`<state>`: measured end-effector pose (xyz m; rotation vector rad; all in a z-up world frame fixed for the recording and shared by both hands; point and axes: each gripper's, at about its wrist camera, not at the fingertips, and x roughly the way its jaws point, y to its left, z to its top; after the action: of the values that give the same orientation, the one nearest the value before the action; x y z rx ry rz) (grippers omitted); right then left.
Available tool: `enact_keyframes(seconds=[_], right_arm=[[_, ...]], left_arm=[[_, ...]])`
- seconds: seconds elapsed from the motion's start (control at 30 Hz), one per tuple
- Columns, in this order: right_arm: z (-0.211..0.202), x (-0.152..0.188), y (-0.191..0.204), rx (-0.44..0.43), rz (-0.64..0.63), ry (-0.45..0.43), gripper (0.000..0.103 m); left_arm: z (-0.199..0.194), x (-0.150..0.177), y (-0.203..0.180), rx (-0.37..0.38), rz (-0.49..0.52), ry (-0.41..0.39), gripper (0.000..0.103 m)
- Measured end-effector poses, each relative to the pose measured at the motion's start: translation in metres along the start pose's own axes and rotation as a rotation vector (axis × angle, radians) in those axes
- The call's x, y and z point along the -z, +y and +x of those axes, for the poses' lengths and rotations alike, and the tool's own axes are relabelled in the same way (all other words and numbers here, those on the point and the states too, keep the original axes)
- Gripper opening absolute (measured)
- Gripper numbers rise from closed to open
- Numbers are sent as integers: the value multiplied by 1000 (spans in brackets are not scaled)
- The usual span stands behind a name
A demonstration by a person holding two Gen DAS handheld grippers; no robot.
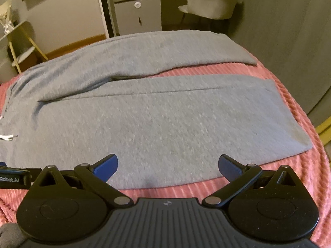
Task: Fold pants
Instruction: 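Grasp the hem of the grey sweatpants leg with the right gripper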
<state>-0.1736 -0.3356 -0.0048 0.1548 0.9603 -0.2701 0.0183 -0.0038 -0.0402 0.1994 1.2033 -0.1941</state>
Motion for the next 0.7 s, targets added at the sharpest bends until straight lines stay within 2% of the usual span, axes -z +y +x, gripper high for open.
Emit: enact_keyframes(seconds=[0.1,0.17,0.23,0.27,0.3,0.33,0.37,0.4,0.47,0.53,0.57,0.63,0.7], right_arm=[[0,0,-6,-58,38,-70,103],[-3,0,-11,-89,69,-175,103],[-3,1,-15,-73,84,-294,103],[3,-1,-13,-69,70,-300,103],[13,-7,-10,-80,31,-247,103],[35,-14,-4,-114,-29,-115,103],[51,-18,-1,-151,-55,-30,103],[65,-22,1,-188,-66,9,103],[77,-37,2,-157,-81,-19,103],[89,-67,-1,-91,-89,-88,103],[97,-81,-4,-77,-77,-119,103],[118,-124,-13,-81,-11,-165,103],[151,-166,-17,-102,32,-130,103]], left_arm=[[1,-2,3,6,-28,-28,103],[1,-4,7,6,-64,-65,103],[1,-9,13,16,-121,-117,103],[1,-12,16,19,-158,-141,103],[3,-16,19,22,-203,-168,103],[6,-20,22,28,-248,-191,103],[9,-24,25,37,-278,-204,103],[15,-29,28,50,-300,-213,103],[25,-37,34,46,-317,-238,103],[35,-39,39,-55,-347,-303,103],[40,-40,42,-124,-362,-339,103],[50,-41,46,-211,-358,-398,103],[63,-46,53,-245,-346,-419,103]])
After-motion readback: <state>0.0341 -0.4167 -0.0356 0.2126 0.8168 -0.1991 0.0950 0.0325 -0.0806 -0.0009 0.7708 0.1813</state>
